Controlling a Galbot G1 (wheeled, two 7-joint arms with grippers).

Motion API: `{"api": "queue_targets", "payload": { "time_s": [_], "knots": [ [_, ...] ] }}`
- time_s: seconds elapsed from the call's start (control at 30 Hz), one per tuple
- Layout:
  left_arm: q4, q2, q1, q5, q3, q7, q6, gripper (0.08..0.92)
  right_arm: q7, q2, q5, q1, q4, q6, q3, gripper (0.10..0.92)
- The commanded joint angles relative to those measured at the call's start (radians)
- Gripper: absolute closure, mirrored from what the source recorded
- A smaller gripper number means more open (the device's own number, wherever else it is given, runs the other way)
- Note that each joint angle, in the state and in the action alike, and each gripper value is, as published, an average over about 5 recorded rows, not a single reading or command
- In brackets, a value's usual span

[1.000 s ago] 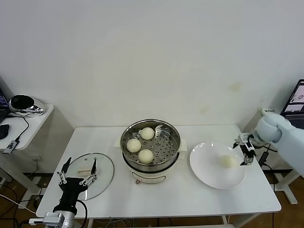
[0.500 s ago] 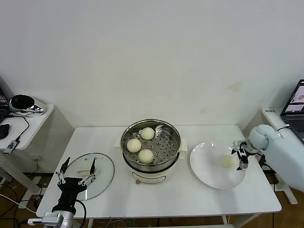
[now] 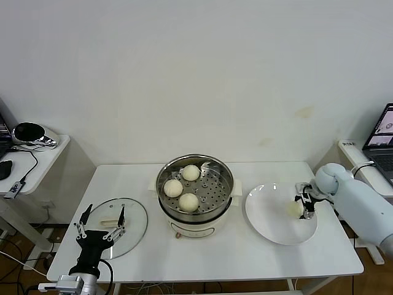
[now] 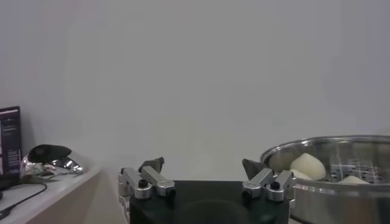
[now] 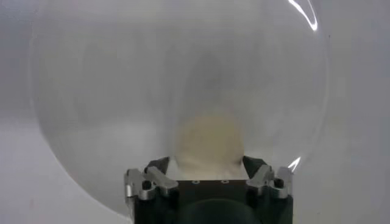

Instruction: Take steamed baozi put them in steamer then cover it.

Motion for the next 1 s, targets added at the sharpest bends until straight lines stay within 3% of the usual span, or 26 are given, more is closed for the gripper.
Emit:
{"api": "queue_targets", "payload": {
  "time_s": [0.03,0.4,0.7,1.0],
  "knots": [
    [-0.004,0.0,0.0,0.001,0.001,0.0,0.0,0.177,-0.01,0.012,-0.009,0.0,-0.016,0.005,0.005,0.4],
    [-0.007,0.0,-0.001,0.0,0.0,0.0,-0.001,0.177,-0.025,-0.066,0.091,0.09,0.087,-0.035,-0.077,0.495],
    [-0.006,0.004,-0.012,0.001,0.014,0.0,0.001,0.177,-0.022,-0.239,0.373,0.424,0.399,-0.196,-0.397,0.497],
    [-0.008,0.008,-0.019,0.005,0.029,0.0,0.0,0.177,0.03,-0.169,0.68,0.918,0.599,-0.335,-0.816,0.478]
  ]
}}
